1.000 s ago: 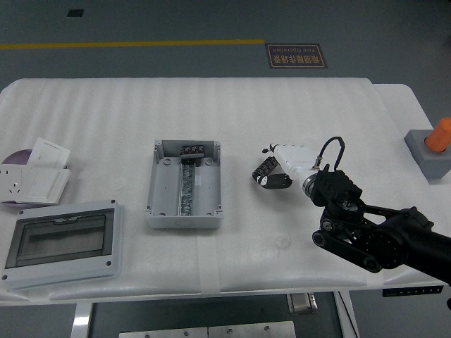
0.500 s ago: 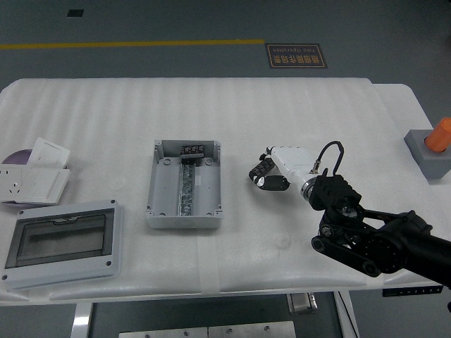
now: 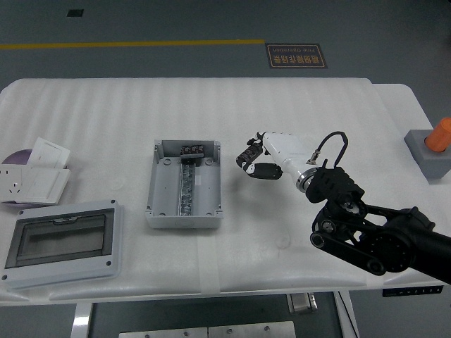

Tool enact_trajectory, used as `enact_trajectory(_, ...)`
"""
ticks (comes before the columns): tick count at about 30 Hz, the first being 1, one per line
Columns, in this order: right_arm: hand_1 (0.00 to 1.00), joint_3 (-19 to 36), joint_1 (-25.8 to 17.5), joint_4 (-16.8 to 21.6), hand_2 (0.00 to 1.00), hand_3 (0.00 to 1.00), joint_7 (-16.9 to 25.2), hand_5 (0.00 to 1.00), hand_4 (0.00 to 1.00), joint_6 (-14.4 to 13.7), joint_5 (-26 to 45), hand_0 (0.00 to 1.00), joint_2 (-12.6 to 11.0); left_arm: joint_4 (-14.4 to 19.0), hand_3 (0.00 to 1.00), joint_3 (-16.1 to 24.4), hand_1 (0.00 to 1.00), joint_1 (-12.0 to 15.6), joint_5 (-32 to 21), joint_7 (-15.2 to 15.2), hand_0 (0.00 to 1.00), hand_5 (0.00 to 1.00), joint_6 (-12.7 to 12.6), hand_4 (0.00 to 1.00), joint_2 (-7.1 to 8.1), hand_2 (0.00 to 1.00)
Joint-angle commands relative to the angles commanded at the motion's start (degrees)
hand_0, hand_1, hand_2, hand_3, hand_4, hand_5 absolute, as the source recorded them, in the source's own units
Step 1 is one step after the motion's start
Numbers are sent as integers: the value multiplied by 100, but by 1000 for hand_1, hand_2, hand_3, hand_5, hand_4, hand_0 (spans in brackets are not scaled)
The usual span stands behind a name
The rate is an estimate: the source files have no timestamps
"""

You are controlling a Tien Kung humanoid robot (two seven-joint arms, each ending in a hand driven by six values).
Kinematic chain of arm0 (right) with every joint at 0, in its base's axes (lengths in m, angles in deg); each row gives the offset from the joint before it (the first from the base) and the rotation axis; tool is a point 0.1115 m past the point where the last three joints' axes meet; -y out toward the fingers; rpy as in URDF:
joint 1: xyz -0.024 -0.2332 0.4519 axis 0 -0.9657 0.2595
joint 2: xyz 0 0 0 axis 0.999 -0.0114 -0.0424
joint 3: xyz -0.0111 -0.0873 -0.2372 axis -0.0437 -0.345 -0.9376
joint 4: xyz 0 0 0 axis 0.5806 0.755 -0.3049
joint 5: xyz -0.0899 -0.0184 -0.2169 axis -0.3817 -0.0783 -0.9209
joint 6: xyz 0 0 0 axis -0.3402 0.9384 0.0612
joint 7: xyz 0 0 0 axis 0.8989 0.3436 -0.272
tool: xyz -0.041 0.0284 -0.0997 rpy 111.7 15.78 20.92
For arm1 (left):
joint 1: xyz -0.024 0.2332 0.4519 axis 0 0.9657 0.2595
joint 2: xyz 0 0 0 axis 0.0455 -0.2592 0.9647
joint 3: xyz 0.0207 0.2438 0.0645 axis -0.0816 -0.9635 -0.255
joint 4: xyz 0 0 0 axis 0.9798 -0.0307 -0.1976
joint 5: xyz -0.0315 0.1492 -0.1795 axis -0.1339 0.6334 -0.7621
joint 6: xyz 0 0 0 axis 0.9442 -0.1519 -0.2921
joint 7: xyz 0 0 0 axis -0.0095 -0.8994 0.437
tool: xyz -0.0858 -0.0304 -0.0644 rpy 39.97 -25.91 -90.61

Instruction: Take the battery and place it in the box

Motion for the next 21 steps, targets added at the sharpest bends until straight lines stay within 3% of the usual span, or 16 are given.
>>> enact_trajectory(5, 556, 88, 3, 662, 512, 694, 180, 297, 353, -60, 261, 600, -2, -2, 551, -45, 664, 2, -27, 11, 623, 378, 7, 654, -1, 583)
enact_trajectory(10, 553, -7, 113, 1210, 512, 695, 73, 303, 367, 326, 247, 587, 19, -5, 552, 27, 663, 8, 73, 91, 622, 386, 51, 663, 7, 584)
enact_trajectory(12, 553, -107, 183, 1240, 512, 695, -64, 303, 367, 602, 279, 587, 56, -4, 552, 35, 663, 12, 87, 105, 622, 386, 62, 663, 15, 584)
enact_trajectory(13, 577, -158, 209, 1219, 627, 711, -108, 355, 462, 716, 285, 607, 76, -4, 552, 29, 663, 11, 79, 104, 621, 392, 63, 669, 19, 584)
enact_trajectory(18, 577, -462, 303, 903, 627, 711, -171, 355, 462, 1142, 305, 607, 228, 1, 552, -42, 663, 5, 3, 72, 621, 392, 58, 669, 36, 584)
enact_trajectory(19, 833, -503, 311, 835, 921, 998, -157, 462, 625, 1150, 278, 881, 258, 2, 549, -46, 664, 6, -1, 70, 622, 396, 58, 672, 34, 578)
enact_trajectory(21, 833, -549, 317, 742, 921, 998, -133, 462, 625, 1134, 226, 881, 301, 3, 549, -48, 664, 9, 4, 71, 622, 396, 61, 672, 30, 578)
